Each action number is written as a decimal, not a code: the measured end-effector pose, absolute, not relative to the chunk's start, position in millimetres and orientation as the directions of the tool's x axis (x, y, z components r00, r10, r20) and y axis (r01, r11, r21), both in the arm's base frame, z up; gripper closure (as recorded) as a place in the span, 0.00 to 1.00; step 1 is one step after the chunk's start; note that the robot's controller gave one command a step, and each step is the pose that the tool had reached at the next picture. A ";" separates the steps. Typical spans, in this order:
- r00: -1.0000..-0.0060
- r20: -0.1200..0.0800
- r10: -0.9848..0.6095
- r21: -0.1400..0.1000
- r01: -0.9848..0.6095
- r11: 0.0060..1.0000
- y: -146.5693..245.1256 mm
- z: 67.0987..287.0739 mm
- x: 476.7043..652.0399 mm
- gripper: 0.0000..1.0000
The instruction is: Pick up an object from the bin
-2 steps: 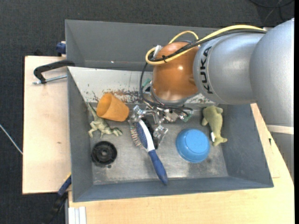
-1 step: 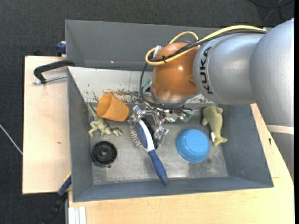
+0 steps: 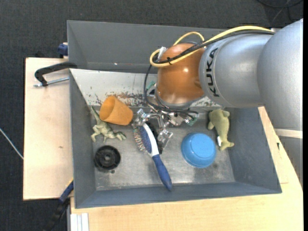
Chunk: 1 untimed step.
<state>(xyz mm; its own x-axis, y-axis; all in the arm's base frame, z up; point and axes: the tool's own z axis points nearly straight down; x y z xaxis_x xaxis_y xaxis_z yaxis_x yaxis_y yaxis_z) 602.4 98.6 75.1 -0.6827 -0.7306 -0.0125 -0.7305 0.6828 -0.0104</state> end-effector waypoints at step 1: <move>-0.715 -0.014 -0.699 -0.007 -0.699 0.715 102.2 179.3 599.8 1.00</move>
Offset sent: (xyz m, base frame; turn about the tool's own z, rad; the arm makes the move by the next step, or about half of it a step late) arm -0.0055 0.0016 0.0983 0.0458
